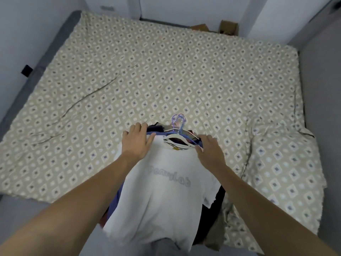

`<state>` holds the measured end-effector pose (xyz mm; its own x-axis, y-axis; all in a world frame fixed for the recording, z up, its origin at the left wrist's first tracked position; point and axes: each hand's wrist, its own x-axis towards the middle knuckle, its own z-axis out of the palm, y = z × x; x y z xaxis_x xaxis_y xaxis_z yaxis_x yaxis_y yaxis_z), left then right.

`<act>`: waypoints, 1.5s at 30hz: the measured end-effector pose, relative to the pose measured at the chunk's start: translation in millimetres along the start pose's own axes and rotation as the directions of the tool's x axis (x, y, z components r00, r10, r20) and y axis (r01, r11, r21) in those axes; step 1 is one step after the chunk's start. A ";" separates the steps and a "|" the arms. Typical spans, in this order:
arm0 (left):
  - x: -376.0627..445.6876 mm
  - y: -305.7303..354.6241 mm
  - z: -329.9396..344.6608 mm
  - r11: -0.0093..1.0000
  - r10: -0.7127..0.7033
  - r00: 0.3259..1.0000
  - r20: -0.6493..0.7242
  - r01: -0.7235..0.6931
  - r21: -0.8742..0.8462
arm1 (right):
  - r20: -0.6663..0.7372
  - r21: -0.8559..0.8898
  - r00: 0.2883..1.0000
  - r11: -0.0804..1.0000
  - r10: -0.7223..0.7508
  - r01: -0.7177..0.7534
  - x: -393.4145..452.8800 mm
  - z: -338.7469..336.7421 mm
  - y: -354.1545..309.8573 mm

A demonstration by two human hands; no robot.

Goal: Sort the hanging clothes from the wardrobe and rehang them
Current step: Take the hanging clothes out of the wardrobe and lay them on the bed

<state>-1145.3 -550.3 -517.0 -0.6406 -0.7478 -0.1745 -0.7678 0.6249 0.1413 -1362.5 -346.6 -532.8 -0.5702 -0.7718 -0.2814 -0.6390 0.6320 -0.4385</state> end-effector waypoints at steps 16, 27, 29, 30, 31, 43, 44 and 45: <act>-328.0 -210.7 -127.9 0.842 -0.536 0.799 -0.273 0.529 -0.106 | 0.087 0.007 0.599 0.602 -0.796 0.799 -129.2 35.5 -352.1; -725.3 -244.1 -165.3 0.329 -0.875 0.227 -0.429 0.927 -0.181 | 0.216 0.261 -0.110 -0.051 -0.970 0.964 -449.1 141.0 -563.7; -779.0 -229.2 -163.5 0.210 -0.896 0.105 -0.431 0.956 -0.203 | 0.229 0.325 -0.246 -0.164 -0.942 0.931 -504.3 154.9 -578.1; -804.0 -219.7 -161.5 0.145 -0.903 0.043 -0.429 0.967 -0.209 | 0.231 0.355 -0.312 -0.219 -0.921 0.909 -530.9 161.6 -583.6; -827.5 -208.8 -158.9 0.081 -0.905 -0.020 -0.424 0.972 -0.220 | 0.232 0.382 -0.378 -0.273 -0.896 0.883 -556.5 167.8 -587.4; -1035.4 -27.4 -101.7 -0.499 -0.692 -0.610 -0.387 0.791 -0.354 | 0.178 0.660 -0.882 -0.612 -0.436 0.436 -826.9 206.5 -527.6; -1051.1 -14.6 -95.8 -0.527 -0.666 -0.637 -0.389 0.770 -0.360 | 0.170 0.664 -0.900 -0.628 -0.402 0.406 -847.4 208.5 -519.8; -1066.8 -3.8 -89.8 -0.551 -0.643 -0.661 -0.387 0.750 -0.366 | 0.166 0.665 -0.912 -0.640 -0.375 0.384 -866.8 210.8 -513.2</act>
<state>-459.3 224.9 -243.9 0.9158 0.0057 0.4016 -0.0586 -0.9873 0.1475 -431.4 -16.7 -243.8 0.8454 0.4550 0.2798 0.5334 -0.7478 -0.3955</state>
